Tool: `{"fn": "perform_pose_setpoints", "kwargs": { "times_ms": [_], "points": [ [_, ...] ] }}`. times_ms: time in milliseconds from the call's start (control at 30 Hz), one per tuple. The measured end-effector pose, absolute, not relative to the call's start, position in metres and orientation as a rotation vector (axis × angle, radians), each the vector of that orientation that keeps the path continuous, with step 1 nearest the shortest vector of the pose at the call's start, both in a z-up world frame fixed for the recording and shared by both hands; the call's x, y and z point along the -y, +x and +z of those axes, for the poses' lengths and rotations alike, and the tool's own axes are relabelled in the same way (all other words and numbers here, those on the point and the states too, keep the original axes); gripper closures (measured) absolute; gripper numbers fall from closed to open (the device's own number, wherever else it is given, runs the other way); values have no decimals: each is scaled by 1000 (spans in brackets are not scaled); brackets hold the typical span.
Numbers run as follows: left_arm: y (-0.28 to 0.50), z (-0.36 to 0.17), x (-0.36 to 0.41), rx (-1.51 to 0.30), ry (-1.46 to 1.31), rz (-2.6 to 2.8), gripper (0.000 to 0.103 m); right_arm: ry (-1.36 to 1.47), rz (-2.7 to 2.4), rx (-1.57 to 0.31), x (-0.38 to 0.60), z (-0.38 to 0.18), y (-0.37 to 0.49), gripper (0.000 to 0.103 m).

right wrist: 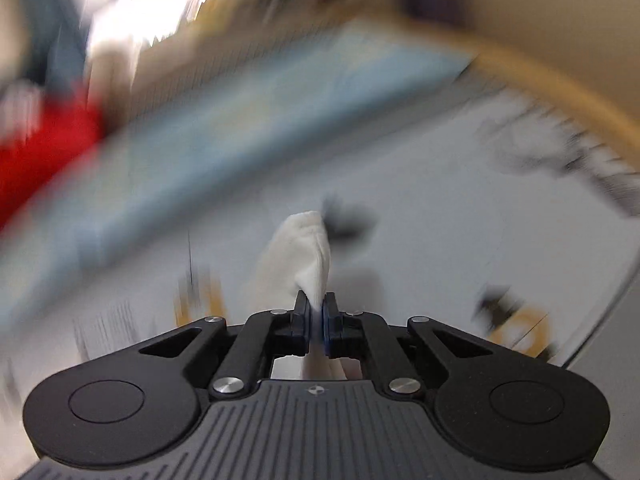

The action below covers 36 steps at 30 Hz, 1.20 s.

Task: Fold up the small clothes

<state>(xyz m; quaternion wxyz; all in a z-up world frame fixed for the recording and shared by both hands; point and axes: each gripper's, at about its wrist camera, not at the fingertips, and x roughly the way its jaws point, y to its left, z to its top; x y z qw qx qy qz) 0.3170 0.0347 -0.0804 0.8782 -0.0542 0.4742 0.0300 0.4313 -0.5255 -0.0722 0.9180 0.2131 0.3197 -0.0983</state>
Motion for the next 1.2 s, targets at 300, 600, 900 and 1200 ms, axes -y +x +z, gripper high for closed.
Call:
{"fn": "perform_pose_setpoints", "kwargs": {
  "times_ms": [300,600,900,1200],
  "points": [
    [314,-79,-30,-980,-91,47,75,795,-745,-324,645,-131,289,97],
    [314,-77,-38,-974,-96,61,75,715,-849,-390,655,-163,278,97],
    [311,-57,-73,-934,-163,95,75,564,-908,-505,612,-124,278,71],
    [299,-38,-132,-895,-219,157,75,518,-393,-509,464,-17,256,67]
  ]
}}
